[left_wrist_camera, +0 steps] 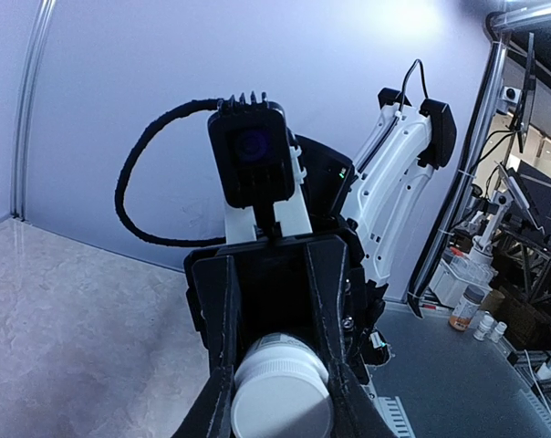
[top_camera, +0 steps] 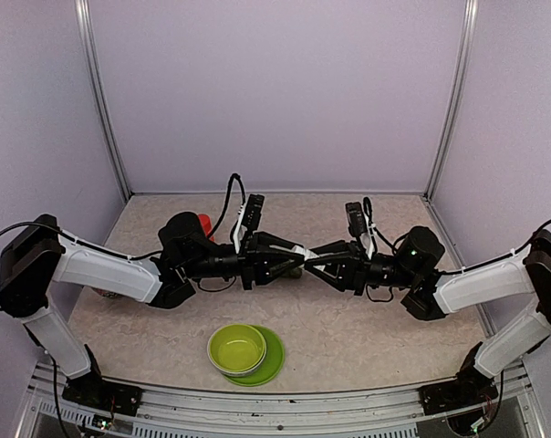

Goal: Sort the pills into containers
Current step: Pass from the left arm to the right

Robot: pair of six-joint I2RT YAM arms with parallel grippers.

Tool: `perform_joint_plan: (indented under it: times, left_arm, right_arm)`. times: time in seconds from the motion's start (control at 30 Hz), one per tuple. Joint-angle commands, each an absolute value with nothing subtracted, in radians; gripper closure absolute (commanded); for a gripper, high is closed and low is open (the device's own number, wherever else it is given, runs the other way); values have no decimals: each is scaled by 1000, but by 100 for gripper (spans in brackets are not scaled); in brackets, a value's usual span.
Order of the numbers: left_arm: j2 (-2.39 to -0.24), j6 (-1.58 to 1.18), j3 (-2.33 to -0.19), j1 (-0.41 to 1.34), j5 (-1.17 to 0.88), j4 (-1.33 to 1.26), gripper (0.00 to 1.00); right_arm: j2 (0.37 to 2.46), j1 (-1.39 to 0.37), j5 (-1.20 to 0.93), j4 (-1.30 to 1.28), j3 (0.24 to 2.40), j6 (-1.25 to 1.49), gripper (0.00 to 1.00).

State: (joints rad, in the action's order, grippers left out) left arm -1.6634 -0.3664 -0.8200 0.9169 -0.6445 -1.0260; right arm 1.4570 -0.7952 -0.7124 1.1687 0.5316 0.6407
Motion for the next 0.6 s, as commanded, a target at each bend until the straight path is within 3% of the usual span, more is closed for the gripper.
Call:
perform_joint_plan:
  times: [0.0,0.07,0.13,0.17,0.2,0.23,0.3,0.57]
  left_arm:
    - [-1666,-363,-823,920,-640,-1055,96]
    - [-1669,-364,-826,920,-642,-1058,91]
    - [-1672,-364,-826,921,-649,-1065,78]
    - [-1673,-364,-824,921,-654,-1071,67]
    - [-1673,-364,-821,921,-663,-1080,47]
    - [-1674,-364,-815,922,-666,-1094,22]
    - [-1671,-364,-803,921,-666,-1114,4]
    - [-1678,-336,-807,933,-683,-1133,1]
  right_arm:
    - [1471,-790,-725,1209,523,649,68]
    - [1474,-789,-727,1215,521,649,72]
    - [1475,-789,-729,1222,520,653,73]
    - [1478,-789,-729,1224,520,655,74]
    - [1479,-790,-731,1225,523,657,74]
    - [1480,-789,-736,1229,524,664,74]
    - [1487,-790,-746,1241,529,678,75]
    - [1523,-792,-752,1284,541,716,76]
